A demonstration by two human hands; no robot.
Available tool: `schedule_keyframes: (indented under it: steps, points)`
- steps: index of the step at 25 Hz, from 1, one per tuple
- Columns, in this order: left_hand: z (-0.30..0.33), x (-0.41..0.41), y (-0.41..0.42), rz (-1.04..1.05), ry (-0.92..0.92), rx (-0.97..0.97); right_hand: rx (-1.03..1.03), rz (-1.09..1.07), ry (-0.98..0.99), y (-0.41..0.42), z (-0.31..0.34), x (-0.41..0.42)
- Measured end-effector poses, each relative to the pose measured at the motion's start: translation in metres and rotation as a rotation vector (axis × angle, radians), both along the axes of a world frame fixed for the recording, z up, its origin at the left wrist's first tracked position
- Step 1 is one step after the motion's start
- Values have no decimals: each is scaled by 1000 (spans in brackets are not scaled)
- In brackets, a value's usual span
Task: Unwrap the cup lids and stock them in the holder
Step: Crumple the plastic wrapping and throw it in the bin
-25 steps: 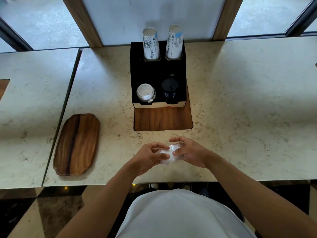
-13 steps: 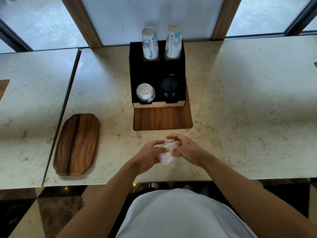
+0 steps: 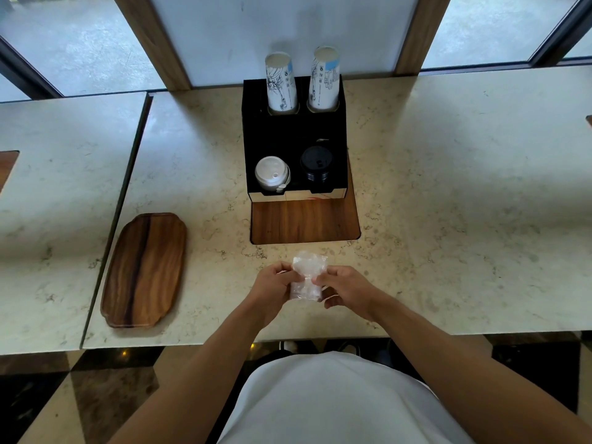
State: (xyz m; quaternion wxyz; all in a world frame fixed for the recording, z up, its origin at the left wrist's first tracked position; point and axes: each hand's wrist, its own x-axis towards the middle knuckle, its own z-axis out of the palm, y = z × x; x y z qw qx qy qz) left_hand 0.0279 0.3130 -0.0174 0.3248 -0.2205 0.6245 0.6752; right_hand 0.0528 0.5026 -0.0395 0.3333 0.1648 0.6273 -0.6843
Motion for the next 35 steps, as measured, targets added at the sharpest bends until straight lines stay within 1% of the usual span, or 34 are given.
schedule_keyframes:
  steps: [4,8,13,16,21,24,26,27,29,31,32,33,35]
  points:
    - [3,1,-5,-68,-56,64,-29,-86,48,1,7,-2]
    - [6,0,-11,-76,-59,204,-84,-83,13,1,10,-5]
    - [7,-4,-14,-47,-28,171,-94,-67,16,2,12,-10]
    - [7,-3,-14,19,-57,185,-92,-72,-16,3,12,-10]
    - [4,1,-14,163,-180,363,-344,-227,-109,3,6,-6]
    - [4,0,-14,206,-216,433,-447,-286,-157,2,6,-7]
    - [5,-1,-14,185,-223,458,-469,-298,-204,3,8,-11]
    - [4,-3,-15,139,-203,431,-436,-284,-210,3,9,-12]
    - [1,-5,-18,-21,-99,272,-278,-199,-171,5,11,-15]
    - [-1,-6,-20,-190,16,121,-101,-75,-70,5,12,-16]
    - [-1,-7,-21,-238,61,83,-45,-30,-21,5,12,-16]
    - [-1,-7,-22,-250,94,61,-17,-19,7,5,12,-17]
    - [0,-8,-21,-196,134,3,-8,-66,18,5,12,-15]
